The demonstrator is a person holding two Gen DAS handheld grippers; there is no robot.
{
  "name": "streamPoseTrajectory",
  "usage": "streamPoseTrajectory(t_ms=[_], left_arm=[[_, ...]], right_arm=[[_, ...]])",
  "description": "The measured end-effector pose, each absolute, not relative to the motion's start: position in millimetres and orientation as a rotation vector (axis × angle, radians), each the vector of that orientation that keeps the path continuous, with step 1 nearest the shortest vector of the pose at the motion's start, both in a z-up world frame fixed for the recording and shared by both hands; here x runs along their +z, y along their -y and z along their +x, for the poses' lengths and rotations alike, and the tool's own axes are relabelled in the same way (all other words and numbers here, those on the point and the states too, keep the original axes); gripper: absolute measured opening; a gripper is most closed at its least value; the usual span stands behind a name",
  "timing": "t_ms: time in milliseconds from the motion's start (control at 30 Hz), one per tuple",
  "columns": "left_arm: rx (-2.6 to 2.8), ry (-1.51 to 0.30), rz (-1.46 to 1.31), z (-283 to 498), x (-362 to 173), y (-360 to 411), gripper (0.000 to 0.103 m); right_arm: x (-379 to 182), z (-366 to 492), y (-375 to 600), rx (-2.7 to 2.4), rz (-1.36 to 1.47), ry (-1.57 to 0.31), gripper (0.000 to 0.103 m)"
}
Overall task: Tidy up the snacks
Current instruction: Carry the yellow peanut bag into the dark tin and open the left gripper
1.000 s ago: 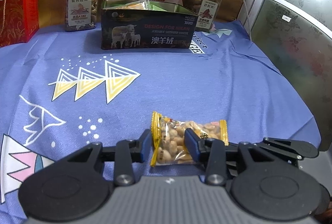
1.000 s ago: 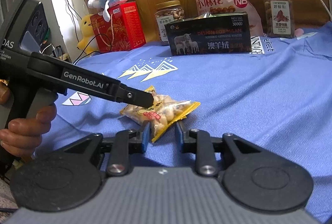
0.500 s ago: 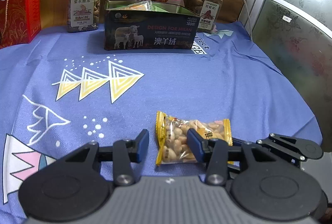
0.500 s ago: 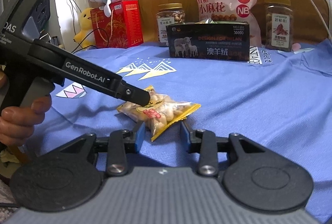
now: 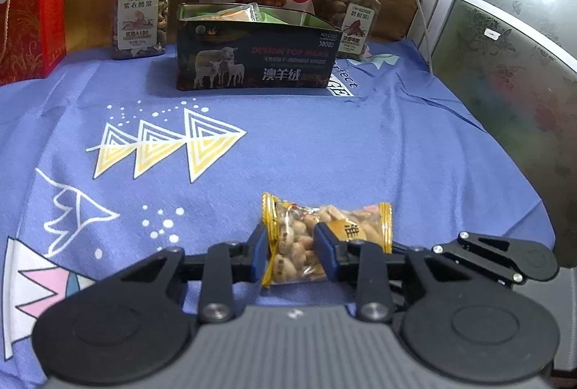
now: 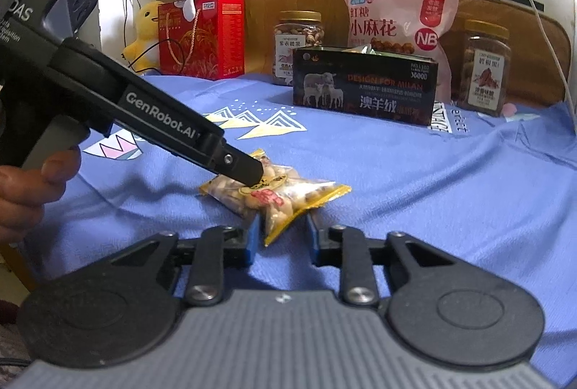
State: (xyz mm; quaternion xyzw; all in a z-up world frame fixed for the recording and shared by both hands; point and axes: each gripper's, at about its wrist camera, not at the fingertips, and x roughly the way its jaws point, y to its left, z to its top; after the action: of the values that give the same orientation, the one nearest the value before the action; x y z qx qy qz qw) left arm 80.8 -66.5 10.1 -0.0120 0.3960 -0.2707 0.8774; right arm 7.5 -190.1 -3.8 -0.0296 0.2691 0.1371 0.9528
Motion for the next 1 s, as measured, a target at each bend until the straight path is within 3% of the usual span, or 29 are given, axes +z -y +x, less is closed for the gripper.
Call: streamPoseTrajectory(t_ms=[33,100,133,600,1000], left_arm=[[-0.565,-0.828,-0.030,81.3,11.3,65.9,0.024],[-0.576,-0.834,-0.043,83.2,13.1,64.3,0.021],[-0.587,-0.838,-0.050,84.6,14.9,64.0,0.016],[-0.602,-0.662,-0.031,123.3,80.8,69.4,0.016],[-0.558,-0.568,0.035,208.6,119.9,101.9,0.016]], right_arm=[[-3.2,8.0,189.9,0.278,-0.063,-0.545,0.023],[-1.2,10.1,190.1,0.277,-0.067,-0.537,0.013],[0.5,10.9,189.3,0.275,-0.071,-0.530,0.013],[45.9,50.8,191.0,0.258,-0.137,-0.356,0.012],[72.5,135.0,221.6,0.255,-0.134,-0.270,0.012]])
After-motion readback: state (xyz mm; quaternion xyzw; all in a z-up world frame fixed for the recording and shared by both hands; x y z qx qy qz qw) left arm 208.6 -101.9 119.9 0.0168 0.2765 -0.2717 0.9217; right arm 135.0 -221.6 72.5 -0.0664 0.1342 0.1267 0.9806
